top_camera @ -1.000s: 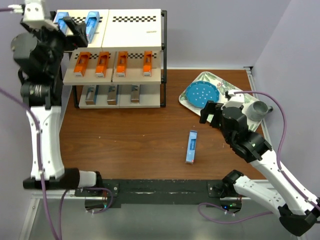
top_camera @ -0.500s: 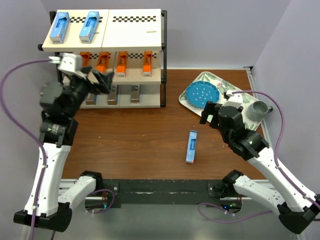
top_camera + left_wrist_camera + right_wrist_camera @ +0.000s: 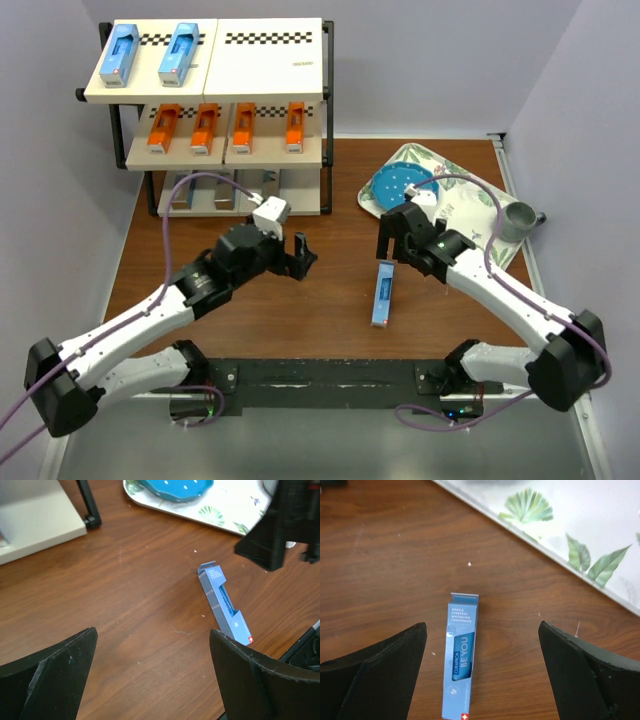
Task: Place and organize the toothpastes onto the shelf
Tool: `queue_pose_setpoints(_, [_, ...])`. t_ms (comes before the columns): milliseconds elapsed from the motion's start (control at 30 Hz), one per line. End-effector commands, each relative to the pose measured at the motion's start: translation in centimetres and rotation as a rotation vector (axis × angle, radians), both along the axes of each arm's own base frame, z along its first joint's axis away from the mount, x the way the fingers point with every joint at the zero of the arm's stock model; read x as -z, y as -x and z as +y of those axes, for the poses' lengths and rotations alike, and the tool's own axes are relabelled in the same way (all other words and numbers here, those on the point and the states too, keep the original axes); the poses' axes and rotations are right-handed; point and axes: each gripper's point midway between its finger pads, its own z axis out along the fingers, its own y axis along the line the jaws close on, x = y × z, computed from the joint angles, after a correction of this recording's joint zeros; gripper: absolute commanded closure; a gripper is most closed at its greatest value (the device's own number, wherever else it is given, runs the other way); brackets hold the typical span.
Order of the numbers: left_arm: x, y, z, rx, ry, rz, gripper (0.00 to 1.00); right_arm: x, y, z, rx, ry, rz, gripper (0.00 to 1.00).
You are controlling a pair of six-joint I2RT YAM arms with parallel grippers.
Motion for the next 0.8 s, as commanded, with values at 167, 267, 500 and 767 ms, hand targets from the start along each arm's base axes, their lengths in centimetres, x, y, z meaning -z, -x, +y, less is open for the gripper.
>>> queue_pose_setpoints(167, [1.6, 1.3, -4.3, -0.033, 0.016, 0.004, 0.00, 5.4, -0.8, 1.8, 0.033, -0.047, 0.196, 0.07])
queue_pose_setpoints(267, [2.6, 2.1, -4.9, -0.020, -0.015, 0.019, 0.00, 7.2, -1.3, 2.5, 0.025, -0.051, 0.247, 0.10])
queue_pose_setpoints(500, [4.1, 3.2, -4.7, -0.012, -0.074, 0.048, 0.00, 10.9, -1.4, 3.5, 0.027, -0.048, 0.361, 0.22])
queue_pose_setpoints(767, [4.6, 3.7, -4.7, 0.000, -0.098, 0.042, 0.00, 12.8, -0.6, 3.5, 0.122, -0.091, 0.414, 0.50])
